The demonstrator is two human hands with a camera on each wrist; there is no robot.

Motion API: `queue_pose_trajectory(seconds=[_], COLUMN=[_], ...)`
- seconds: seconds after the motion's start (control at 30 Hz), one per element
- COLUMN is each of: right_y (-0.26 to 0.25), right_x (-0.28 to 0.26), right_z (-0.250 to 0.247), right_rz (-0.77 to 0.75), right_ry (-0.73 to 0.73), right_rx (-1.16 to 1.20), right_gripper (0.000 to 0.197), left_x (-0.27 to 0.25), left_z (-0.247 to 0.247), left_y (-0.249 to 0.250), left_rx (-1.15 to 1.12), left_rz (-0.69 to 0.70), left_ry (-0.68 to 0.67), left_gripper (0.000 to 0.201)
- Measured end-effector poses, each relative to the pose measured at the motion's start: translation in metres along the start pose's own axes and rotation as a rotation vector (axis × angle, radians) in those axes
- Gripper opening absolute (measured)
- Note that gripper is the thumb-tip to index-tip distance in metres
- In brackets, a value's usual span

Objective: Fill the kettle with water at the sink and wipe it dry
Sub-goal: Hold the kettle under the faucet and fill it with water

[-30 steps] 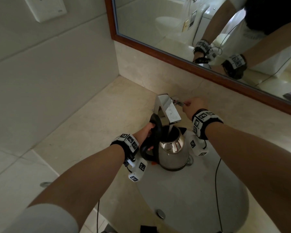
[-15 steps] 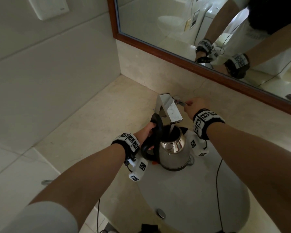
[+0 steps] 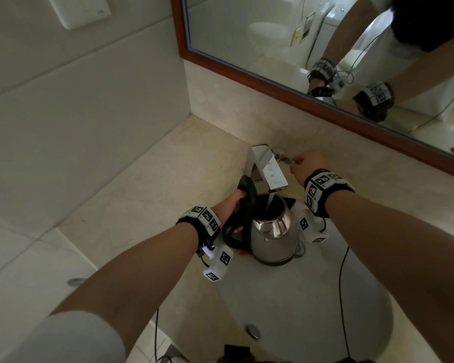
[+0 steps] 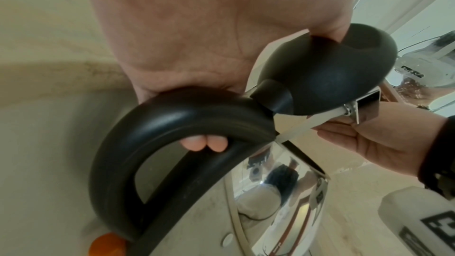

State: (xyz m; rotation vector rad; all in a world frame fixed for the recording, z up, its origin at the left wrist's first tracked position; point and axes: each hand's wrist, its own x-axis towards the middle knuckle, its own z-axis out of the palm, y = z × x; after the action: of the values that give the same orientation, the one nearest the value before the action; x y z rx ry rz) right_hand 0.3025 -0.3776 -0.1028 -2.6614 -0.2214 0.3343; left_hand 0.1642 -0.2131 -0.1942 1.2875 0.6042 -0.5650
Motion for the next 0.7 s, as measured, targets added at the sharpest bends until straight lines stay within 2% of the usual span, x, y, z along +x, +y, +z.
queue_pose_trajectory(seconds=[0.13,0.5,0.7], right_y=[-0.0004,0.0004,0.0002], right_x=[-0.0006,-0.0020,-0.0019], right_z=[-0.0007,-0.0005,-0.0021], right_rz=[-0.014,-0.023,-0.039], right_ry=[-0.002,0.013,-0.013], right_rx=[-0.009,0.011,-0.026], right_gripper=[0.024,0.024,0.024], left_x=[0.0037,0.0021,0.0004], left_z=[-0.0006,-0.0003,-0.0014], left_y=[-0.0015,-0.0008,0.0006], left_rx=[-0.003,0.030,0.037], left_rz=[0.014,0.010,-0.012], left_ry=[0.011,-0.028,-0.002], left_gripper=[0.082,0.075,0.065])
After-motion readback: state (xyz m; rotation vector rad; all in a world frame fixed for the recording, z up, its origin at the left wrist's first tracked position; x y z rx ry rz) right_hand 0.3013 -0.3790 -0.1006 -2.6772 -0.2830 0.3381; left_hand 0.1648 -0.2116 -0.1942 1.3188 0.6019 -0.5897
